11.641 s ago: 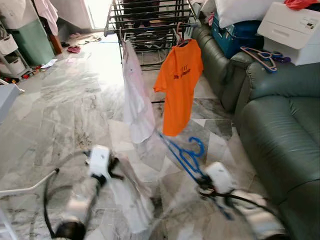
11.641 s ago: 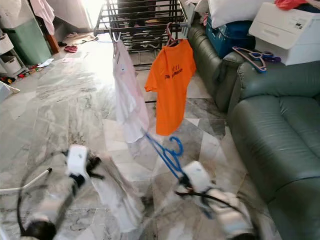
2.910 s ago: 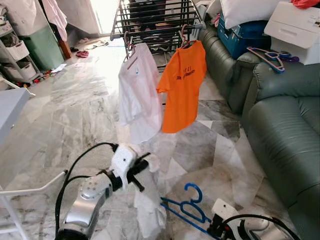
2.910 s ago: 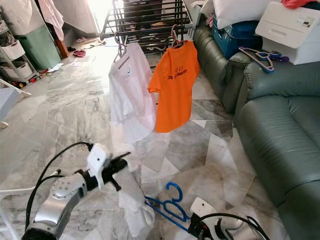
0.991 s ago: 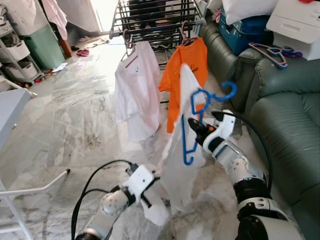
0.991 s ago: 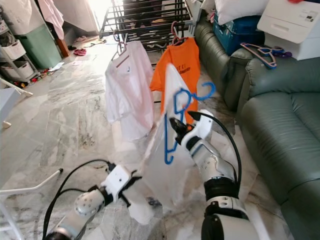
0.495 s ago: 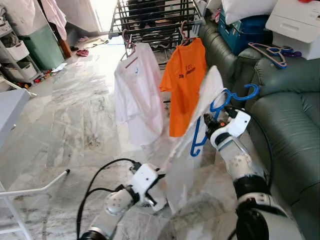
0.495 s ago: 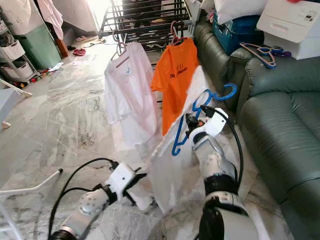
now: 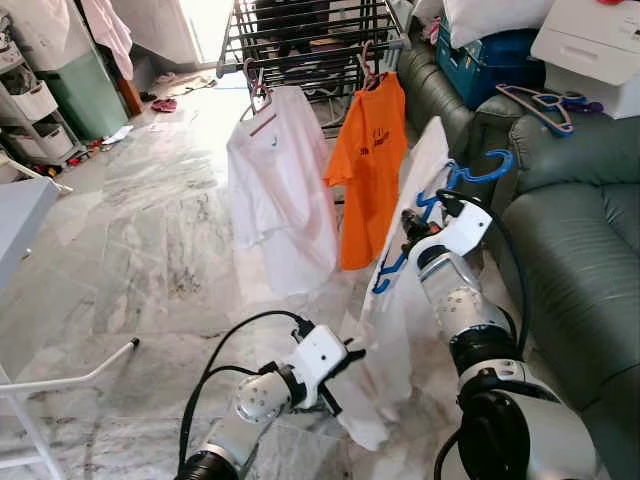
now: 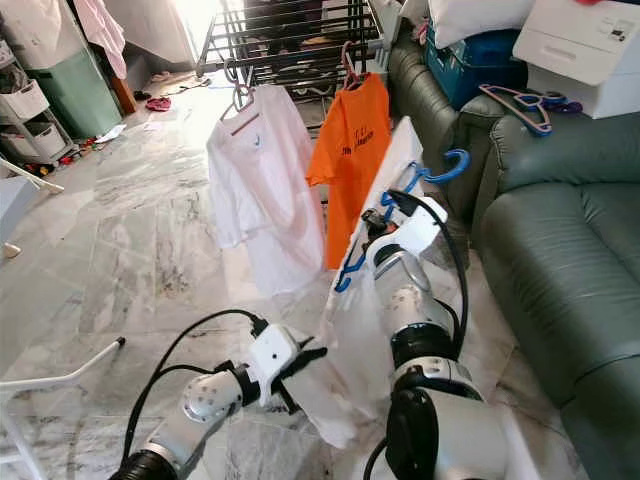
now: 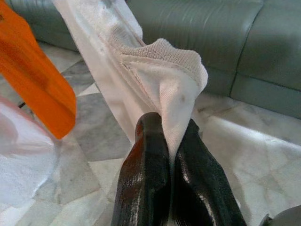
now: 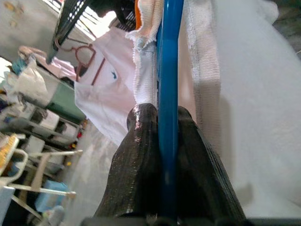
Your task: Hang hanger
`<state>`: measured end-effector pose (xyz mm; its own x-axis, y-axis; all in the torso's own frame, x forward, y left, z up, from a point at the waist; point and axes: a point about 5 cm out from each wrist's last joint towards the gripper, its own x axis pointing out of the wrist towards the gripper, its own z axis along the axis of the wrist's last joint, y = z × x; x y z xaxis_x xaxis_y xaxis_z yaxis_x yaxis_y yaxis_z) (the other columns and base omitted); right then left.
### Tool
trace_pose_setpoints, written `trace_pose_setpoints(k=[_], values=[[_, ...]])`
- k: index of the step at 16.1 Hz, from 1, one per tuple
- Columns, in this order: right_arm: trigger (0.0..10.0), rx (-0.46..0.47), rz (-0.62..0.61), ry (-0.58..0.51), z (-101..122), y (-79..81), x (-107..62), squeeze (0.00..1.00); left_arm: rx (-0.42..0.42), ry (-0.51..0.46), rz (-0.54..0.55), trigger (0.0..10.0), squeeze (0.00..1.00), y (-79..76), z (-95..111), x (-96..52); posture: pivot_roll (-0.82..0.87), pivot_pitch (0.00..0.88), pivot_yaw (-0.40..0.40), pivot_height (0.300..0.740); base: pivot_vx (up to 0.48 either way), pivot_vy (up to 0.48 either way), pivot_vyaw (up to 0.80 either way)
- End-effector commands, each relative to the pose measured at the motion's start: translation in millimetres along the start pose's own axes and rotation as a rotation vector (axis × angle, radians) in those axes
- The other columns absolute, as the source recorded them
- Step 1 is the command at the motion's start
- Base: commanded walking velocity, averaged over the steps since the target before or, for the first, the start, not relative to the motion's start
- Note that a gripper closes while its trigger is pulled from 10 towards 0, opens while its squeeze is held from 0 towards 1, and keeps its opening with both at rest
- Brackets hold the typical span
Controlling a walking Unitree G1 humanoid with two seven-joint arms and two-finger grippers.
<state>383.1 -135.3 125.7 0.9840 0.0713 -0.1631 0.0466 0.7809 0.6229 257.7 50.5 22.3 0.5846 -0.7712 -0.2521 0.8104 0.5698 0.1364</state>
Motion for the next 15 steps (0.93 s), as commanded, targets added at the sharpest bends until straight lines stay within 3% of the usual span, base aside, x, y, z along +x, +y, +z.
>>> trace_pose_setpoints(k=[1,2,4,5,13,15], values=[[10.0,-0.061,0.036,-0.025,6,15.0,4.0,0.0,0.021,0.015,-0.007,10.0,0.0,2.3,-2,-0.5,-0.16,0.0,0.076,0.74,0.0,0.0,0.0],[10.0,-0.224,0.055,0.007,-3,14.5,2.8,0.0,0.011,-0.008,0.004,10.0,0.0,2.6,3,3.0,-0.16,0.0,0.075,0.74,0.0,0.0,0.0],[10.0,-0.397,0.1,0.022,-12,13.0,0.0,0.0,-0.012,-0.04,0.005,10.0,0.0,3.3,11,6.9,-0.16,0.0,0.074,0.74,0.0,0.0,0.0],[10.0,-0.434,0.102,0.019,-13,10.3,-0.8,0.0,-0.04,-0.047,-0.001,10.0,1.0,3.8,13,7.5,-0.16,0.0,0.075,0.74,0.0,0.0,0.0],[10.0,-0.553,0.202,-0.027,-14,14.1,-2.8,0.0,-0.053,-0.021,-0.028,10.0,1.0,3.7,9,5.1,-0.17,0.0,0.082,0.74,0.0,0.0,0.0],[10.0,-0.601,0.266,-0.012,-17,12.8,-5.5,0.0,-0.012,-0.04,0.0,10.0,1.0,11.6,13,-1.4,-0.16,0.0,0.08,0.74,0.0,0.0,0.0]])
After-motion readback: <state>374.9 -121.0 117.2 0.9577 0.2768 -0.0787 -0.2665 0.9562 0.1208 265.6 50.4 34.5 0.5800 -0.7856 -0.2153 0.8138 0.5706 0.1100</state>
